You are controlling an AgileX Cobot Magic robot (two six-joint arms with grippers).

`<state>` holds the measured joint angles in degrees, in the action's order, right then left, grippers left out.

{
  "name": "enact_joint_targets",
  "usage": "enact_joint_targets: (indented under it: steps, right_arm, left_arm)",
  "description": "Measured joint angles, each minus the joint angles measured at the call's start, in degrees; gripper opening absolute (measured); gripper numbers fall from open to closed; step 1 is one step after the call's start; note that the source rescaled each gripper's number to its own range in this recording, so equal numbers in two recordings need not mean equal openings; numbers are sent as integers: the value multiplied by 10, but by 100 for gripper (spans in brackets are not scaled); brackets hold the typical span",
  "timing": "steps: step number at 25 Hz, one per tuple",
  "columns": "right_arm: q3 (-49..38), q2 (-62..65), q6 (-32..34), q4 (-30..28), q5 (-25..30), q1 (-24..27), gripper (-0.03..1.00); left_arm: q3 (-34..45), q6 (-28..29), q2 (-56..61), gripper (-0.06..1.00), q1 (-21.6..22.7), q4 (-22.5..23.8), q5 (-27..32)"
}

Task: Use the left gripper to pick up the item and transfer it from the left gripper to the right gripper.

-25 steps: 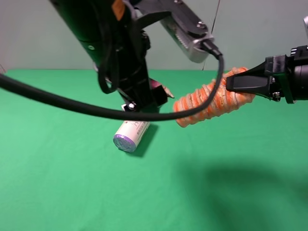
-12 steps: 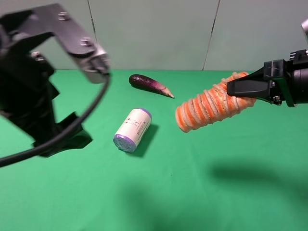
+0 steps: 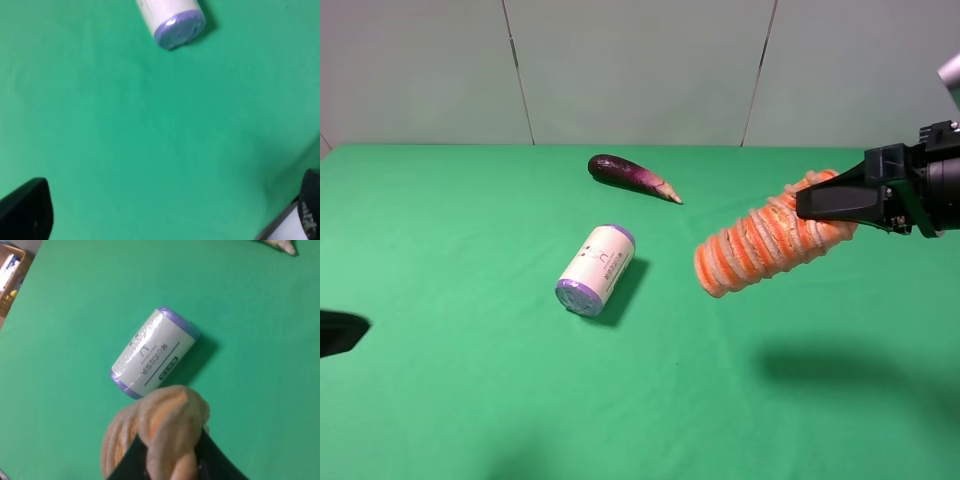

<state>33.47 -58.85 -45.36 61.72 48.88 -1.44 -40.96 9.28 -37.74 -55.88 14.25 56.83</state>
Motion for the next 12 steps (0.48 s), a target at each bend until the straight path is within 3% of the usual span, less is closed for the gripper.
enact_joint_targets:
  steps: [3, 12]
  right_arm:
    - [0, 0, 15, -1, -1, 0, 0]
    - [0, 0, 43, -1, -14, 0, 0]
  left_arm:
    - [32, 1, 60, 98, 0, -3, 22]
    - [112, -15, 244, 98, 0, -70, 33]
